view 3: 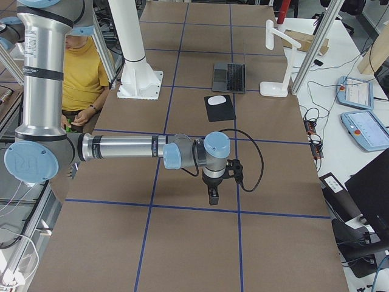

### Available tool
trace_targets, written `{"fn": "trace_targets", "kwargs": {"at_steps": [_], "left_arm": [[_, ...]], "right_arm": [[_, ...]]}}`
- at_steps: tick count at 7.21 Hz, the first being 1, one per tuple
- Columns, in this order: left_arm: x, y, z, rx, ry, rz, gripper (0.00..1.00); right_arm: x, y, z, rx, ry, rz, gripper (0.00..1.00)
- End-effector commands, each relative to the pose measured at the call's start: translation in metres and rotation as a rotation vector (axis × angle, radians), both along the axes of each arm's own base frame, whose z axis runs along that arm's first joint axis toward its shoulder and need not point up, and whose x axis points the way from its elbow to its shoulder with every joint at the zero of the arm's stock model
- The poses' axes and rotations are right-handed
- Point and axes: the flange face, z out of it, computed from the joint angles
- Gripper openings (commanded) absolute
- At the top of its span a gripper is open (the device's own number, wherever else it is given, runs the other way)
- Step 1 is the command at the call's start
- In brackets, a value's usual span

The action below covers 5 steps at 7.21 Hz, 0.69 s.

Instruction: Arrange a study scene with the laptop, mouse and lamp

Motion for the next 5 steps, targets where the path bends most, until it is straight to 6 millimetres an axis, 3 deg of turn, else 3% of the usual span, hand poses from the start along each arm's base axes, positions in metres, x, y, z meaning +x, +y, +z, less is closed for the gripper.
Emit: {"fn": "trace_targets", "kwargs": {"at_steps": [1, 5], "left_arm": [[0.000, 0.000, 0.000, 0.000, -0.001, 0.000, 1.00], [0.001, 0.001, 0.001, -0.002, -0.001, 0.002, 1.00]], "right_arm": [[-0.003, 0.000, 0.000, 0.000, -0.003, -0.007, 1.00], [-0.014, -0.002, -0.001, 0.002, -0.002, -0.030, 1.00]]}}
